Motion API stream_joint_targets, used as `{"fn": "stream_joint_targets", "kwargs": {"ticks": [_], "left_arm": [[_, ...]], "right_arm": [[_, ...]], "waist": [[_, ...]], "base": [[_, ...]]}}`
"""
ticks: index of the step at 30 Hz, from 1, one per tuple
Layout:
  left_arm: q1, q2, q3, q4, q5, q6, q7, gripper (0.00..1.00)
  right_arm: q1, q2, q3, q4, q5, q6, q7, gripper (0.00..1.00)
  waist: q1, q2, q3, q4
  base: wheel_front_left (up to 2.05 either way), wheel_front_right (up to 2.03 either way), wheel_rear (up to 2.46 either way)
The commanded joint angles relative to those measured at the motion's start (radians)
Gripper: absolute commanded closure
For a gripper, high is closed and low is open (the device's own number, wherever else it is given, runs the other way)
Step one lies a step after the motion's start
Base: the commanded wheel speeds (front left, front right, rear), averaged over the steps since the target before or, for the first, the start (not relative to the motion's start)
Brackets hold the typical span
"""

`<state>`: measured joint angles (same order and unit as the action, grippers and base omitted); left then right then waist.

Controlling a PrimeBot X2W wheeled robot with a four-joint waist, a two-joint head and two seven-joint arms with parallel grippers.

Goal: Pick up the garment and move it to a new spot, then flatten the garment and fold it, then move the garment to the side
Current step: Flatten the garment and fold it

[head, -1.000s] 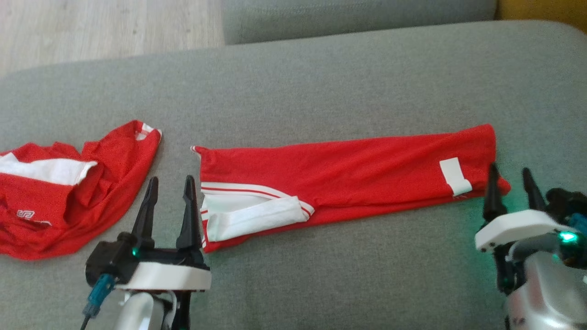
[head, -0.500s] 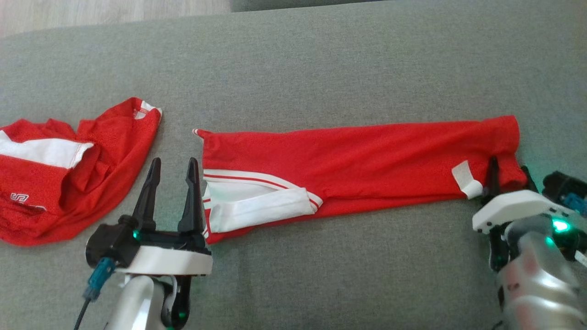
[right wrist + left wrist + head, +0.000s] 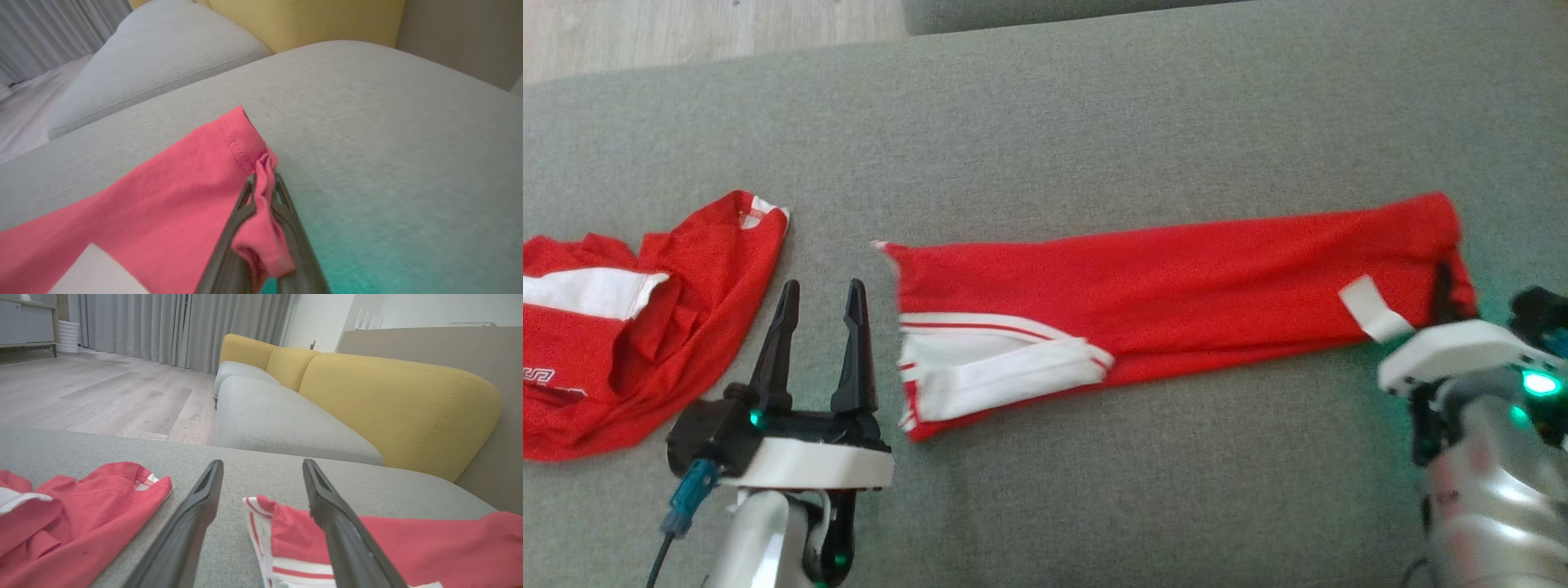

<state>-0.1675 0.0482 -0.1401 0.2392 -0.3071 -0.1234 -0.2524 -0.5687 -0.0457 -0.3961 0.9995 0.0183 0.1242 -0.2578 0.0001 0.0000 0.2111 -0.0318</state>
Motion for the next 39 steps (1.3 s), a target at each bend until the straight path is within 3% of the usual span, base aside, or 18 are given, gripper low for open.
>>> {"fn": "stream_joint_targets", "kwargs": {"ticks": [1, 4, 8, 16, 19, 24, 27, 31, 39], "left_arm": [[-0.027, 0.002, 0.035, -0.029, 0.002, -0.001, -0.009, 0.0], [-0.024, 0.002, 0.034, -0.03, -0.005, -0.001, -0.009, 0.0], [-0.018, 0.002, 0.028, -0.03, -0.016, 0.002, -0.009, 0.0], [0.004, 0.002, 0.024, -0.032, -0.035, 0.012, -0.009, 0.0], [0.015, 0.002, 0.023, -0.035, -0.043, 0.016, -0.009, 0.0], [0.032, 0.002, 0.008, -0.03, -0.058, 0.02, -0.009, 0.0], [0.041, 0.002, -0.004, -0.031, -0.065, 0.023, -0.009, 0.0], [0.047, 0.002, -0.015, -0.031, -0.068, 0.027, -0.009, 0.0], [0.043, 0.002, -0.04, -0.024, -0.085, 0.029, -0.009, 0.0]], "right_arm": [[0.017, -0.021, -0.024, -0.052, -0.036, 0.007, -0.004, 1.0], [0.029, -0.063, -0.118, -0.09, -0.113, 0.007, -0.004, 1.0], [0.02, -0.069, -0.183, -0.116, -0.166, 0.007, 0.001, 1.0], [-0.011, -0.015, -0.12, -0.154, -0.187, 0.007, 0.006, 1.0], [-0.025, -0.006, -0.012, -0.143, -0.139, 0.007, 0.019, 1.0], [-0.043, -0.005, 0.323, -0.093, 0.157, 0.007, 0.03, 1.0], [-0.012, -0.005, 0.533, -0.147, 0.334, 0.007, 0.053, 1.0], [0.039, -0.005, 0.749, -0.23, 0.469, 0.007, 0.082, 1.0], [0.088, -0.005, 0.987, -0.287, 0.584, 0.007, 0.108, 1.0]], "waist": [[-0.0001, 0.0, -0.006, -0.004], [-0.0001, 0.0, -0.017, -0.004], [-0.0001, 0.0, -0.036, -0.002], [-0.0001, 0.0, -0.099, 0.003], [-0.0001, 0.0, -0.13, 0.012], [-0.0001, 0.0, -0.173, 0.046], [-0.0001, 0.0, -0.181, 0.068], [-0.0001, 0.0, -0.181, 0.102], [-0.0001, 0.0, -0.176, 0.182]], "base": [[0.0, 0.0, 0.0], [0.0, 0.0, 0.0], [0.0, 0.0, 0.0], [0.0, 0.0, 0.0], [0.0, 0.0, 0.0], [0.0, 0.0, 0.0], [0.0, 0.0, 0.0], [0.0, 0.0, 0.0], [0.0, 0.0, 0.0]]}}
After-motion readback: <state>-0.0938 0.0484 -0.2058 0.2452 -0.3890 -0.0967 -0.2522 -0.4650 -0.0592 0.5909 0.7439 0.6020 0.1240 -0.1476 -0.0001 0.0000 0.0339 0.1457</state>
